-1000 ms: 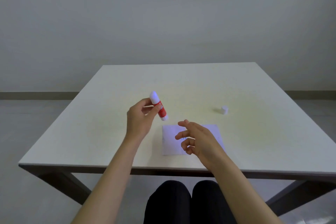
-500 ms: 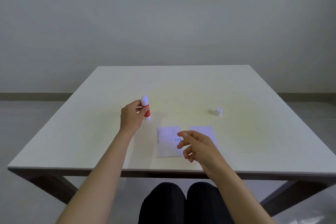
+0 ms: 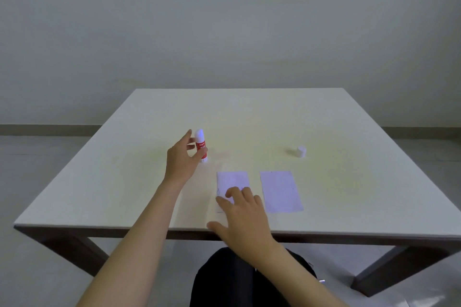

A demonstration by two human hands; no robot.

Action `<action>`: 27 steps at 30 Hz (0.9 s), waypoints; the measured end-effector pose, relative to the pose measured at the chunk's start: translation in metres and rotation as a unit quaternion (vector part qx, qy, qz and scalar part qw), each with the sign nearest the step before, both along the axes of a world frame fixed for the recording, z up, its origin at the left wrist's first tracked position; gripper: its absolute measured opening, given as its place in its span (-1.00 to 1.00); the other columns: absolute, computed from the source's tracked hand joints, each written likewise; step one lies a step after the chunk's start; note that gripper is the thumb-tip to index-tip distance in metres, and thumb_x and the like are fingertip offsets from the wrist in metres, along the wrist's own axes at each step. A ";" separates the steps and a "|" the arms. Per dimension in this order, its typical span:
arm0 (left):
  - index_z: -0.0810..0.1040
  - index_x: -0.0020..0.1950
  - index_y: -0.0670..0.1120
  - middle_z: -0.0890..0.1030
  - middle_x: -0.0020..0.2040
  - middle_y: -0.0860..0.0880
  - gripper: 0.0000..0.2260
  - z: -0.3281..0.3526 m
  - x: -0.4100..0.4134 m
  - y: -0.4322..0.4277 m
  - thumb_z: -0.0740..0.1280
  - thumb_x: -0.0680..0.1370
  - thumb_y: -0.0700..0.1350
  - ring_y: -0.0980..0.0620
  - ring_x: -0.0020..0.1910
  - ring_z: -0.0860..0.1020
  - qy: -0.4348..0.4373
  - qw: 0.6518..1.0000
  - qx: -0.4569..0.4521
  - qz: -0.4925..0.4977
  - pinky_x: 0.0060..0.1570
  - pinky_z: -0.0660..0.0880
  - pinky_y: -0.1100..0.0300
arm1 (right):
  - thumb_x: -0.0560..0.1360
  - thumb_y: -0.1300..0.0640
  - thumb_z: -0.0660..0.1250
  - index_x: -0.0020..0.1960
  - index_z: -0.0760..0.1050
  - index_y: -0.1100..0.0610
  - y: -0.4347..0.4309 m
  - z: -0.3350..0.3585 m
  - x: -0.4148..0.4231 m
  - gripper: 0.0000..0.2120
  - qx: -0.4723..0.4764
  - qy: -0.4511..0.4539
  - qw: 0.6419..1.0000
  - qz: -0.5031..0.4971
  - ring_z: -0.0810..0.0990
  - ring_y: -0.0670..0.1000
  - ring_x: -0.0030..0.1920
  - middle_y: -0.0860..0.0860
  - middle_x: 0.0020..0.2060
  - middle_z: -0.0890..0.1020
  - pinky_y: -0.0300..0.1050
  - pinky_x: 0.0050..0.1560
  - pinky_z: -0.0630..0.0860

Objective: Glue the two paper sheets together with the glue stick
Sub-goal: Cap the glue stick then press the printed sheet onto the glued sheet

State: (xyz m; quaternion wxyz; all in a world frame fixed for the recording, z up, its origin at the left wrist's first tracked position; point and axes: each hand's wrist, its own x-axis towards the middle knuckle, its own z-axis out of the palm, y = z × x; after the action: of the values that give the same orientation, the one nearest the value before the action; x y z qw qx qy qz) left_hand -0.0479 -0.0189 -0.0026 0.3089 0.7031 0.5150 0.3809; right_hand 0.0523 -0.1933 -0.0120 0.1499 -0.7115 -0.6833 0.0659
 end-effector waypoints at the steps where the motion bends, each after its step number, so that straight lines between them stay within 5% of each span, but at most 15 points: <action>1: 0.34 0.43 -0.08 0.54 0.18 0.07 -0.44 -0.002 -0.002 0.000 0.42 0.47 -0.08 0.09 0.13 0.52 -0.006 1.000 -0.008 0.005 0.05 0.35 0.25 | 0.48 -0.22 0.19 0.25 0.42 0.14 0.000 -0.002 -0.004 -0.47 -0.002 -0.030 0.999 0.010 0.33 0.14 0.21 0.05 0.22 0.42 -0.02 0.17 0.24; 5: 0.17 0.51 -0.09 0.41 0.38 -0.09 -0.28 -0.007 -0.014 -0.001 0.46 0.44 -0.06 -0.03 0.25 0.47 -0.018 0.997 0.040 0.056 0.12 0.32 0.20 | 0.21 -0.28 0.44 -0.18 0.60 0.07 -0.008 -0.004 -0.012 -0.56 0.050 -0.131 0.990 0.019 0.55 0.05 -0.14 -0.04 -0.19 0.60 -0.15 -0.13 0.46; 8: 0.20 0.49 -0.10 0.44 0.33 -0.11 -0.34 -0.003 -0.019 -0.010 0.43 0.47 -0.07 -0.03 0.18 0.49 -0.047 0.992 0.066 0.097 0.10 0.36 0.18 | 0.01 -0.03 0.58 -0.49 0.49 0.01 -0.012 -0.009 -0.014 -0.72 0.097 -0.145 0.984 0.031 0.53 0.00 -0.36 -0.11 -0.46 0.52 -0.23 -0.36 0.43; 12: 0.32 0.41 -0.10 0.51 0.13 -0.02 -0.49 -0.003 -0.016 -0.039 0.39 0.50 -0.11 0.05 -0.02 0.52 -0.105 0.984 0.099 0.100 -0.03 0.43 0.22 | -0.06 0.22 0.55 -0.57 0.38 0.05 -0.013 -0.012 -0.012 -0.67 0.138 -0.124 0.982 0.024 0.42 0.00 -0.46 -0.08 -0.55 0.43 -0.22 -0.42 0.30; 15: 0.44 0.30 -0.08 0.57 -0.05 0.07 -0.65 -0.004 -0.012 -0.056 0.35 0.52 -0.12 0.14 -0.11 0.55 -0.138 0.986 0.056 0.080 -0.18 0.41 0.47 | -0.10 0.35 0.50 -0.55 0.38 0.08 -0.010 -0.009 -0.007 -0.66 0.186 -0.106 0.977 0.012 0.24 -0.02 -0.49 -0.05 -0.57 0.41 -0.23 -0.45 0.20; 17: 0.48 0.23 -0.01 0.58 -0.11 0.15 -0.74 -0.003 -0.009 -0.064 0.33 0.54 -0.10 0.11 -0.10 0.59 -0.157 0.985 0.022 0.069 -0.23 0.41 0.46 | -0.03 0.41 0.50 -0.51 0.40 0.12 -0.007 -0.002 0.001 -0.67 0.211 -0.072 0.975 -0.004 0.25 -0.01 -0.51 -0.01 -0.56 0.43 -0.23 -0.49 0.21; 19: 0.47 0.18 0.05 0.59 -0.10 0.13 -0.78 -0.003 -0.006 -0.072 0.32 0.54 -0.08 0.02 -0.07 0.61 -0.183 0.981 -0.008 0.066 -0.16 0.48 0.29 | 0.17 0.42 0.49 -0.43 0.46 0.20 -0.007 0.010 0.011 -0.76 0.229 0.014 0.973 -0.042 0.40 0.07 -0.53 0.05 -0.51 0.49 -0.16 -0.54 0.38; 22: 0.48 0.15 0.00 0.62 -0.01 0.01 -0.82 -0.006 -0.002 -0.084 0.31 0.55 -0.08 0.00 -0.07 0.64 -0.187 0.978 -0.084 0.047 -0.07 0.57 0.09 | 0.46 0.33 0.34 -0.25 0.55 0.23 -0.006 0.030 0.030 -0.88 0.222 0.214 0.945 -0.109 0.55 0.09 -0.36 0.06 -0.37 0.61 -0.08 -0.35 0.50; 24: 0.48 0.20 -0.09 0.61 0.05 -0.07 -0.76 -0.008 0.005 -0.092 0.32 0.55 -0.08 0.03 -0.07 0.66 -0.205 0.965 -0.165 0.020 -0.15 0.59 0.15 | 0.50 0.28 0.31 -0.20 0.57 0.18 -0.004 0.038 0.045 -0.88 0.203 0.382 0.886 -0.164 0.64 -0.02 -0.32 0.03 -0.34 0.66 -0.23 -0.30 0.52; 27: 0.46 0.17 -0.07 0.64 0.02 -0.08 -0.76 -0.005 0.017 -0.102 0.36 0.53 -0.13 0.04 -0.14 0.70 -0.268 0.935 -0.230 0.006 -0.28 0.60 0.24 | 0.52 0.28 0.30 -0.17 0.57 0.22 -0.005 0.039 0.060 -0.88 0.175 0.573 0.777 -0.192 0.72 0.04 -0.32 0.13 -0.28 0.69 -0.19 -0.26 0.63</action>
State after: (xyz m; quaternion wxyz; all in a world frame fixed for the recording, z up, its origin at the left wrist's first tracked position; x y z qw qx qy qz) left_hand -0.0311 -0.1211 -0.0080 0.5865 0.4812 0.4908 0.4284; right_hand 0.1123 -0.1981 0.0270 0.6457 -0.6198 -0.3200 0.3107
